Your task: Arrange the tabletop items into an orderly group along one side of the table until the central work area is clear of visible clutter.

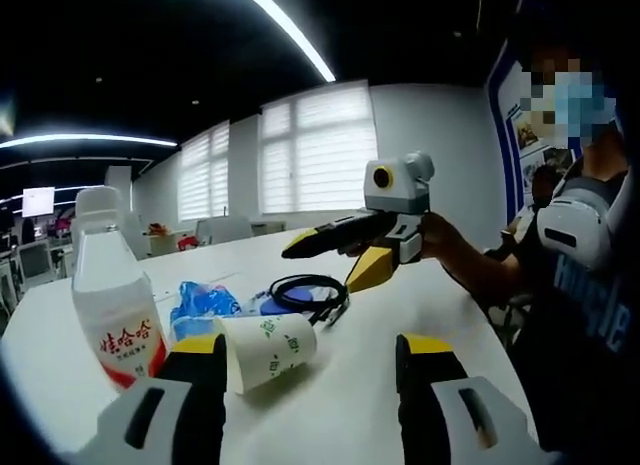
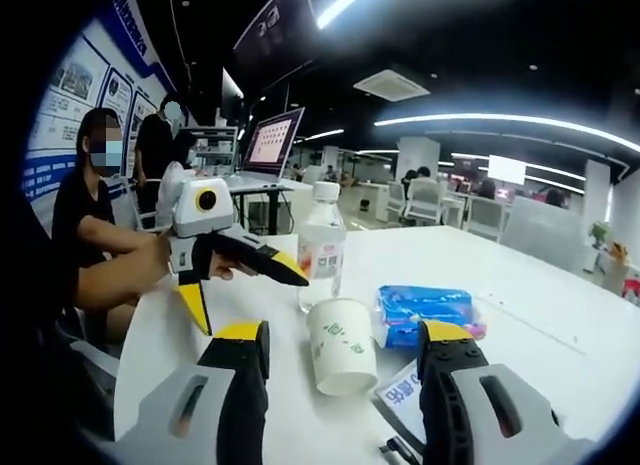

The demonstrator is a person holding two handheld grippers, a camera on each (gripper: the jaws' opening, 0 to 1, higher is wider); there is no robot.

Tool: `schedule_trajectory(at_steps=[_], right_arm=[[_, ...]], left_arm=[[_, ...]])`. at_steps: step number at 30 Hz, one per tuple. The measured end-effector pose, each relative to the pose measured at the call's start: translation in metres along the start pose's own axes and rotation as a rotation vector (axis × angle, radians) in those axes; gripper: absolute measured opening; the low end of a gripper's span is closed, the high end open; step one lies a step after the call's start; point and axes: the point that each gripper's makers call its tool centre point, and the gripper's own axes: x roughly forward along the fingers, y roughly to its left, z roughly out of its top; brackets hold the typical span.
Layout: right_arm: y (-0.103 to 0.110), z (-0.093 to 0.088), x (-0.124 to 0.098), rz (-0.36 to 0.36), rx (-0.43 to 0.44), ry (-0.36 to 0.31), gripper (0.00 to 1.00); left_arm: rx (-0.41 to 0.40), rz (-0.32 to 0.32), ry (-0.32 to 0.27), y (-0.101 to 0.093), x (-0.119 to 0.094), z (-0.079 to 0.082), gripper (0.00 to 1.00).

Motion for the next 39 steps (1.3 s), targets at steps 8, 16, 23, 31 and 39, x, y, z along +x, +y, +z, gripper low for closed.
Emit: schedule_trajectory(at_steps=[8, 16, 23, 31, 39], right_arm=[[0.005, -0.004, -0.002, 0.006, -0.006, 0.003, 0.48], [0.008, -0.008, 0.000, 0.010, -0.011, 0.012, 0.46], [0.009, -0.008, -0.001, 0.011, -0.012, 0.012, 0.42], [0.005, -0.011, 0.002, 0.013, -0.022, 0.028, 0.38], [0.009, -0.016, 0.003, 0.015, -0.026, 0.042, 0.34]], left_arm=[[-0.008, 0.007, -0.006, 0.004, 0.003, 0.001, 0.62], [-0.023, 0.024, 0.001, 0.008, 0.006, 0.000, 0.60], [-0.027, 0.047, 0.002, 0.013, 0.008, 0.000, 0.57], [-0.036, 0.071, 0.029, 0.019, 0.010, -0.005, 0.53], [-0.057, 0.095, 0.050, 0.028, 0.011, -0.010, 0.46]])
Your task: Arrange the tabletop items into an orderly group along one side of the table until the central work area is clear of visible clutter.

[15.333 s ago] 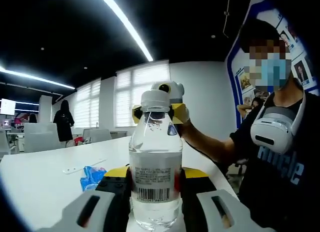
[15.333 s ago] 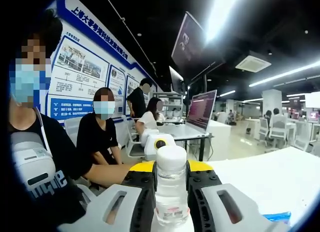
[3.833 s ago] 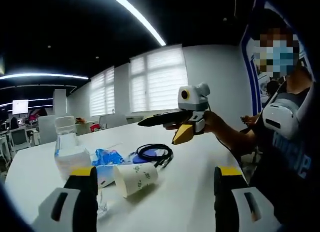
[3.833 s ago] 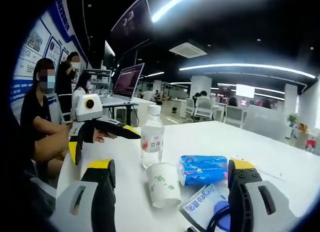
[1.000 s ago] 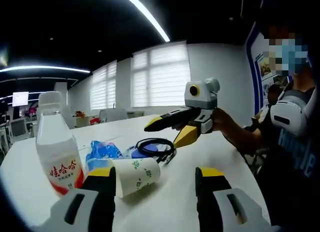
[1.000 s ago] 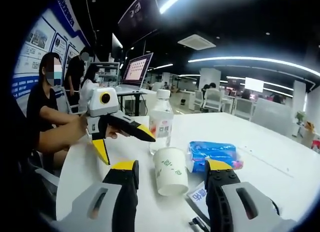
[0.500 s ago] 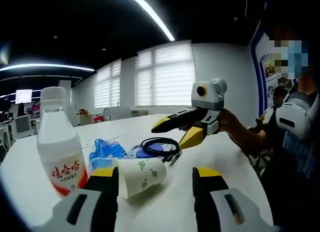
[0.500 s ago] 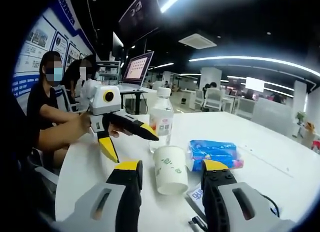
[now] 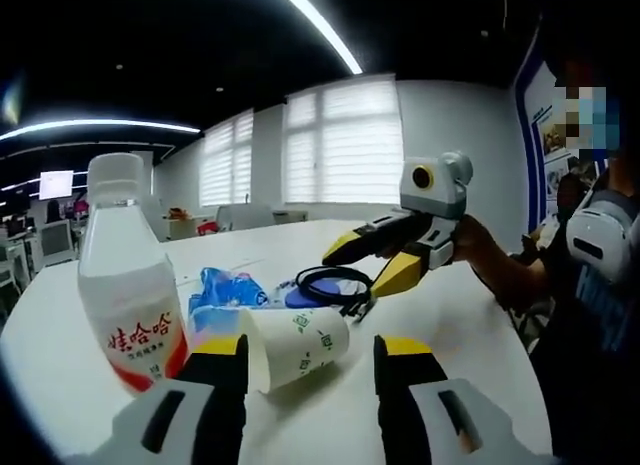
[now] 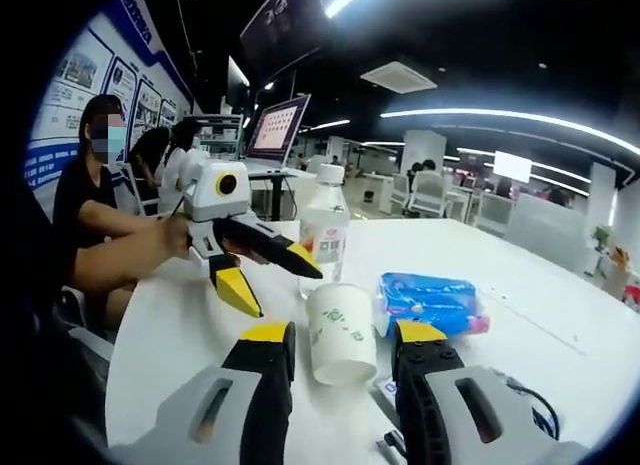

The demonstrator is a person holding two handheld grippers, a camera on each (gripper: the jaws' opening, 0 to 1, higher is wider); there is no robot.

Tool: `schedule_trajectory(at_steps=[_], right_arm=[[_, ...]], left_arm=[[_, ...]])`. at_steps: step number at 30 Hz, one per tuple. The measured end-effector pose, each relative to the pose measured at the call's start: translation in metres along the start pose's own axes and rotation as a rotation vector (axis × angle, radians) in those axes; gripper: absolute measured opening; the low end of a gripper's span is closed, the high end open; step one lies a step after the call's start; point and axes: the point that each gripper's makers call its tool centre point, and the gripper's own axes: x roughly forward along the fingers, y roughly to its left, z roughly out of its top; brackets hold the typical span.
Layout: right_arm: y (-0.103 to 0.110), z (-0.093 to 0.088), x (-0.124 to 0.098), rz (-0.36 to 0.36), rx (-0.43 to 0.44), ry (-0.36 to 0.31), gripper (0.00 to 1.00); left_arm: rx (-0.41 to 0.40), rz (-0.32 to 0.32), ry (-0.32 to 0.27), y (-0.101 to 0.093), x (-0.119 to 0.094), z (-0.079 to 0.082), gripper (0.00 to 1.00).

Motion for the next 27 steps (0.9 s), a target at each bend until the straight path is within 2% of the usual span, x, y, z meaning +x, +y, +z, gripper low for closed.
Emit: schedule_trajectory(at_steps=[2, 5, 10, 22, 27], right_arm=[[0.000, -0.001, 0.000, 0.000, 0.000, 0.002, 0.34], [0.000, -0.002, 0.000, 0.000, 0.005, 0.003, 0.33], [-0.005, -0.005, 0.001, 0.000, 0.008, 0.012, 0.32], [-0.002, -0.007, 0.006, 0.004, 0.002, 0.025, 0.27], [-0.002, -0.011, 0.007, 0.001, -0.007, 0.036, 0.24]], left_arm=[[0.003, 0.004, -0.002, 0.002, -0.001, 0.000, 0.37], [-0.028, 0.008, -0.012, 0.007, 0.000, 0.001, 0.38], [-0.026, 0.018, -0.004, 0.008, 0.001, -0.001, 0.37], [-0.032, 0.045, 0.026, 0.011, 0.004, -0.008, 0.34], [-0.036, 0.053, 0.018, 0.012, 0.004, -0.006, 0.31]])
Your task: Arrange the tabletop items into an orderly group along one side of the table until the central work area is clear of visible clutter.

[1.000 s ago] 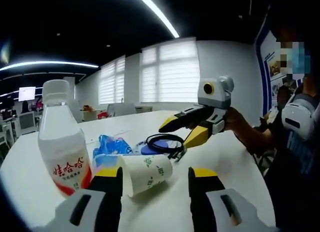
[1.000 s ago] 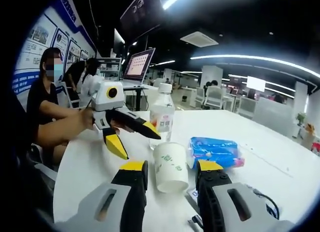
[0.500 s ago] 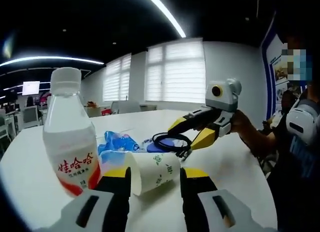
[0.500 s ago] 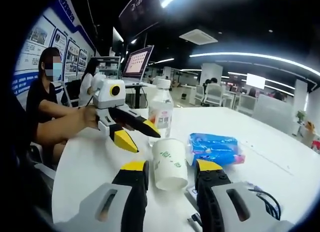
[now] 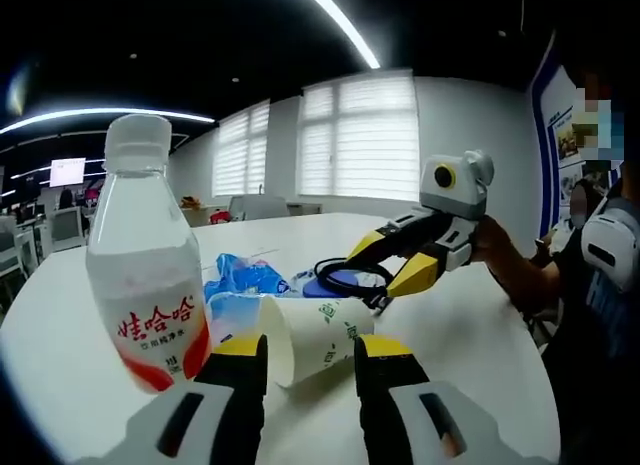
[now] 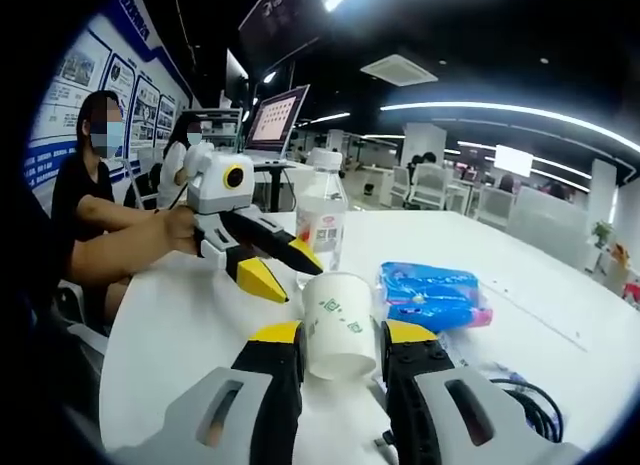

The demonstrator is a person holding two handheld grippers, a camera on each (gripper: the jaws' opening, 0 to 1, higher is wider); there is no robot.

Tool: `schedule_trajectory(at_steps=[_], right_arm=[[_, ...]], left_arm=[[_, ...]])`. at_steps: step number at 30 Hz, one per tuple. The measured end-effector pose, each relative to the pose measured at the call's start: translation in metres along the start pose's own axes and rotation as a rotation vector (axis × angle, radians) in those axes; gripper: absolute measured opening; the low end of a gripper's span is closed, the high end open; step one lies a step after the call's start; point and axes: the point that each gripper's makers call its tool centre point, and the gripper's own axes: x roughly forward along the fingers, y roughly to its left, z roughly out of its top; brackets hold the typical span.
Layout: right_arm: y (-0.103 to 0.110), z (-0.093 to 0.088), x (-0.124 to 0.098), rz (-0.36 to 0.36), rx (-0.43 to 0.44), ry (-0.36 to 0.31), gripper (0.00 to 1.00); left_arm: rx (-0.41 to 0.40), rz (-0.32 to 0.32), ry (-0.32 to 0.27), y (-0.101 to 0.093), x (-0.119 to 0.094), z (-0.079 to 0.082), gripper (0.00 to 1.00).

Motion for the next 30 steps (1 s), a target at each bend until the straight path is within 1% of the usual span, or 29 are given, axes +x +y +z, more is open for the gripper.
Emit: schedule_trajectory(at_steps=[2, 8, 14, 20, 22, 28, 30], right_arm=[[0.000, -0.001, 0.000, 0.001, -0.004, 0.003, 0.21], [0.002, -0.006, 0.004, 0.005, -0.020, 0.029, 0.18], [0.002, -0.006, 0.004, 0.007, -0.020, 0.032, 0.17], [0.004, -0.008, 0.008, 0.021, -0.014, 0.038, 0.15], [0.005, -0.009, 0.009, 0.026, -0.018, 0.044, 0.13], [0.006, -0.012, 0.011, 0.034, -0.010, 0.050, 0.13], [0.007, -0.014, 0.012, 0.038, -0.007, 0.055, 0.12]], left_arm=[[-0.005, 0.000, -0.003, 0.000, 0.000, 0.001, 0.29], [-0.014, 0.003, -0.003, -0.002, 0.004, 0.002, 0.26], [-0.016, 0.005, 0.000, -0.003, 0.004, 0.001, 0.25], [-0.025, 0.010, 0.000, -0.003, 0.004, 0.001, 0.21], [-0.022, 0.011, 0.002, -0.004, 0.006, 0.001, 0.21], [-0.017, 0.008, 0.011, -0.006, 0.009, 0.000, 0.20], [-0.016, 0.003, 0.015, -0.010, 0.012, -0.001, 0.20]])
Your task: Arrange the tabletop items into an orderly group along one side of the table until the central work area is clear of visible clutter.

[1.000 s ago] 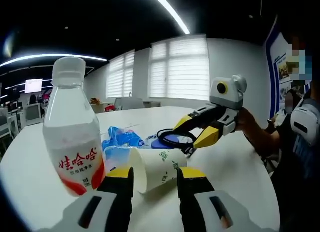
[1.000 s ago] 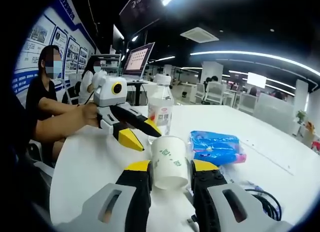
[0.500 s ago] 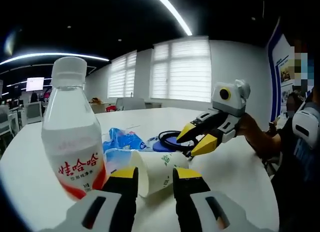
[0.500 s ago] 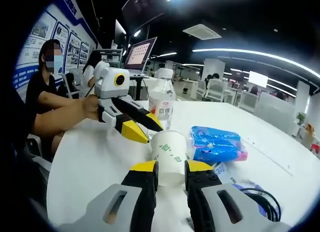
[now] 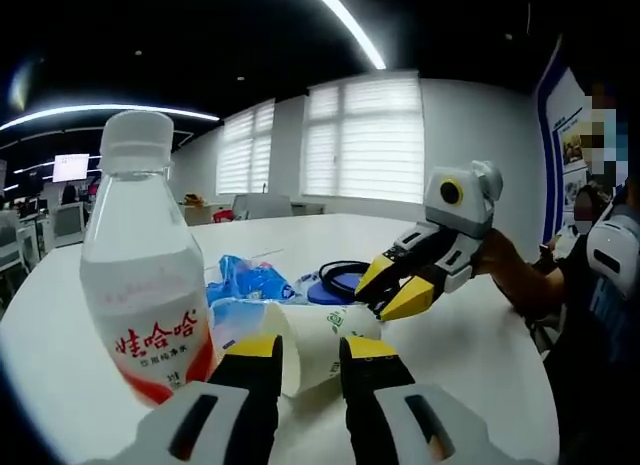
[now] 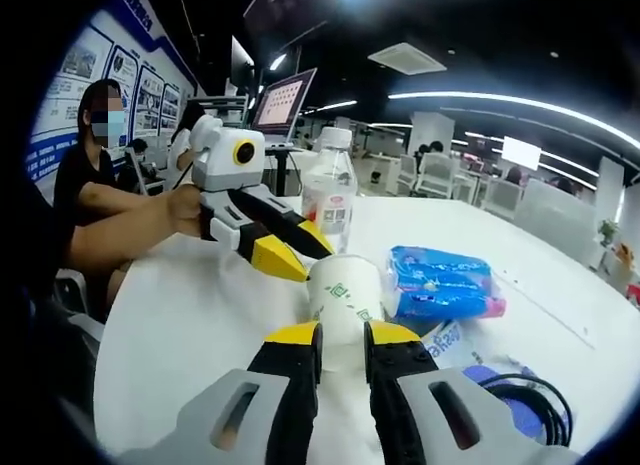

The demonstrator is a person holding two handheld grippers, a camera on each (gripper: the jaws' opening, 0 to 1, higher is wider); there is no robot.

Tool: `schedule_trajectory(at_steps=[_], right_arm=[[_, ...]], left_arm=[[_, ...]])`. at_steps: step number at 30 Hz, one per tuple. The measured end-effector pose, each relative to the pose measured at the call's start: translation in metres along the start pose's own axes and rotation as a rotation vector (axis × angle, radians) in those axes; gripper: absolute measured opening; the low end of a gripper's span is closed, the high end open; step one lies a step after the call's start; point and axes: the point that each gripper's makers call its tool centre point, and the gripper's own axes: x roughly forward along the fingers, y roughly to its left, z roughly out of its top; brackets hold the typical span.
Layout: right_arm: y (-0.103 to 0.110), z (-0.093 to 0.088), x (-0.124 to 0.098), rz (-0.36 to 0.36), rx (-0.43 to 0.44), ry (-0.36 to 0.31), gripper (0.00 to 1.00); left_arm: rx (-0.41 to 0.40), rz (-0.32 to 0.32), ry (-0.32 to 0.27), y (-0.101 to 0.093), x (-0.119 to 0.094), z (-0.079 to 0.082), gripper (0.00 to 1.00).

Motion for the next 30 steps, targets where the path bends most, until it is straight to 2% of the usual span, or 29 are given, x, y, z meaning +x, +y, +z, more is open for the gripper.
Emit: schedule_trajectory(at_steps=[11, 13, 19, 23, 27, 30], right_arm=[[0.001, -0.003, -0.001, 0.008, 0.004, 0.004, 0.08], [0.001, -0.003, -0.002, 0.007, -0.003, 0.008, 0.08], [0.005, -0.004, -0.004, 0.013, -0.010, 0.012, 0.07], [0.008, -0.004, -0.005, 0.015, -0.012, 0.013, 0.06], [0.007, -0.005, -0.005, 0.017, -0.011, 0.015, 0.06], [0.008, -0.006, -0.005, 0.017, -0.008, 0.017, 0.06]], left_arm=[[0.009, 0.008, 0.002, -0.006, 0.002, 0.000, 0.14], [0.014, 0.005, 0.000, -0.016, 0.004, 0.000, 0.13], [0.019, -0.005, -0.018, -0.019, 0.003, 0.008, 0.07], [0.027, -0.012, -0.030, -0.031, 0.005, 0.012, 0.06], [0.022, -0.013, -0.023, -0.015, 0.000, 0.013, 0.04], [0.023, -0.013, -0.021, -0.012, -0.001, 0.013, 0.03]])
